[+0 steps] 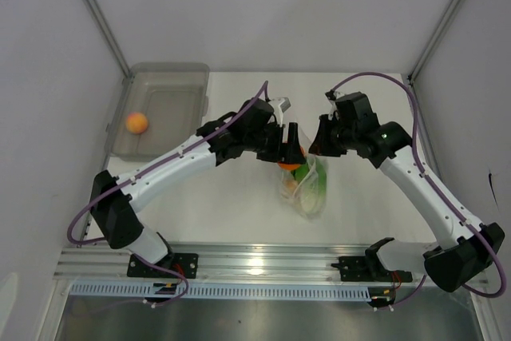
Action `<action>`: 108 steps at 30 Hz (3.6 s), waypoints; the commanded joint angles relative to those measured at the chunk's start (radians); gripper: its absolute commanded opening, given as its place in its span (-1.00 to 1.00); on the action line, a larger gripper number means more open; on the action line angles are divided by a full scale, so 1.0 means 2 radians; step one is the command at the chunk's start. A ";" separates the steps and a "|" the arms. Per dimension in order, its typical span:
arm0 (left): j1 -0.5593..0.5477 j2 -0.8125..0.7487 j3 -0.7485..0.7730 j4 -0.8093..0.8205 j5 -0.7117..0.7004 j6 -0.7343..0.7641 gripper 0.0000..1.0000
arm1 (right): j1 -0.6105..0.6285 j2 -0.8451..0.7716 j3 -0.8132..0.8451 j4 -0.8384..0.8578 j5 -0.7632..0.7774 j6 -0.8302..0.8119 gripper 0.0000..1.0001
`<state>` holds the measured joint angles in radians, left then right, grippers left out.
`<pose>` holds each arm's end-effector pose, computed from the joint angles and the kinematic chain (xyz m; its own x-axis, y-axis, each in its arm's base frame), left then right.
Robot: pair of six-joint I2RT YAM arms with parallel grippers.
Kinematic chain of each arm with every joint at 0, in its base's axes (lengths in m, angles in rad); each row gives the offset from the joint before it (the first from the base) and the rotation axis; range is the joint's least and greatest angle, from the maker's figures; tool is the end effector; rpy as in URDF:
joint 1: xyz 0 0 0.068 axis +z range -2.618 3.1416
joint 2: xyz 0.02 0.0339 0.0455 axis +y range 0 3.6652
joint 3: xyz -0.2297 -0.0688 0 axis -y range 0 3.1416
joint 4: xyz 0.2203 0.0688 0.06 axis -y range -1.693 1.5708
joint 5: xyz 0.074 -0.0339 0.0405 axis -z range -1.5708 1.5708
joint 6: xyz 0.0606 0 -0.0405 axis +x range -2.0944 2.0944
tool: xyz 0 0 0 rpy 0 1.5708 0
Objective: Place the food in the zip-top bag and seal the zipper
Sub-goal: Place the fake fruit in the zipper food storage bag, then pick up the fake fruit from the bin.
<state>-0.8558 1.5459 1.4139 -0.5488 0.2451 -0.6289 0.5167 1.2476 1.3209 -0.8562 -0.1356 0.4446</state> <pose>0.2143 -0.2692 0.2900 -0.8373 0.0940 -0.5386 0.4496 0.6788 -0.5806 0.2197 0.1343 0.3127 -0.8000 0.0356 -0.5989 -0.2534 0.8849 0.3910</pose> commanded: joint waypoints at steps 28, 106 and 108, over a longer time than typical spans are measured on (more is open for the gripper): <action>-0.013 -0.004 0.029 -0.026 -0.045 0.022 0.99 | -0.006 -0.020 0.016 -0.006 0.006 0.002 -1.00; 0.585 0.371 0.334 -0.228 -0.261 -0.153 0.99 | -0.024 -0.011 -0.058 0.048 -0.033 -0.047 -1.00; 0.584 0.374 0.336 -0.228 -0.261 -0.156 0.99 | -0.024 -0.009 -0.058 0.047 -0.035 -0.046 -1.00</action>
<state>0.3019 2.2799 2.0361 -0.9722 -0.2665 -0.9062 0.4732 1.2346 1.2079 -0.7868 -0.1932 0.3649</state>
